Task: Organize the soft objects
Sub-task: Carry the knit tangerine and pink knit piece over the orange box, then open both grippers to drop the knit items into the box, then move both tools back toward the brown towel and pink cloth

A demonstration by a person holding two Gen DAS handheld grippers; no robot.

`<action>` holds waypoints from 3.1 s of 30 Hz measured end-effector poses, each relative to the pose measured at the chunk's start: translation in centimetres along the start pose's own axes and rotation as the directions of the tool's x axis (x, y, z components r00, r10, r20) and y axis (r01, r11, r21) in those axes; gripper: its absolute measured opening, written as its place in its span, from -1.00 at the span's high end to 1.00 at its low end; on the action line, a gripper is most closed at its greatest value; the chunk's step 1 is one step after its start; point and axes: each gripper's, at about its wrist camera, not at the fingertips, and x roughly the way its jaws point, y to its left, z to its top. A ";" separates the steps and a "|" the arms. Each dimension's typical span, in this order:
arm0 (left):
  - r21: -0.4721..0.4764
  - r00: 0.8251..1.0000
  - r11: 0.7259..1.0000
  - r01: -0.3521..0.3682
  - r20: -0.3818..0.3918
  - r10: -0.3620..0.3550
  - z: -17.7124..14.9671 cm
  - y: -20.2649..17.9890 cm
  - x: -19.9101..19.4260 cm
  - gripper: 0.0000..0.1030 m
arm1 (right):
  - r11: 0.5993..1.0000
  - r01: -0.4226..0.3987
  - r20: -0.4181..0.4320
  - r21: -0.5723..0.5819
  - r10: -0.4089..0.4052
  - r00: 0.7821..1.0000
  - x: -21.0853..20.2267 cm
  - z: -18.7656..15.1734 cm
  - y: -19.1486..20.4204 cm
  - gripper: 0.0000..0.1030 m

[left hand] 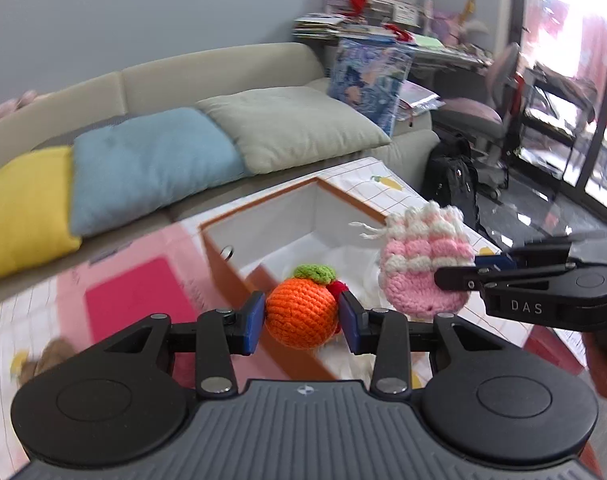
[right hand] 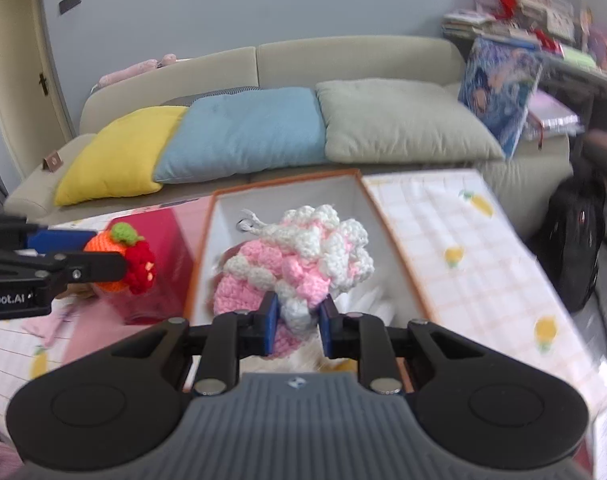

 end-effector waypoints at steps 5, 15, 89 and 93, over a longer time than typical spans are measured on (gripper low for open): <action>0.146 1.000 0.989 -0.013 -0.009 0.014 2.8 -1.2 4.7 0.12 | 0.999 -0.001 -0.021 -0.051 -0.001 1.000 4.3 3.4 -2.1 0.61; 0.279 0.990 0.959 -0.039 -0.119 0.075 4.9 -1.2 14.6 0.12 | 0.961 -0.009 -0.136 -0.278 -0.030 0.990 16.2 6.7 -2.0 0.60; -0.467 0.958 0.837 -0.286 -0.157 0.239 -18.8 13.9 -12.1 -0.43 | 0.989 0.015 -0.284 -0.150 -0.057 0.957 1.4 -10.9 20.9 -0.50; -0.506 0.961 0.817 -0.276 -0.165 0.222 -19.5 14.8 -11.6 -0.43 | 0.987 0.001 -0.306 -0.161 -0.051 0.951 2.4 -11.1 21.7 -0.50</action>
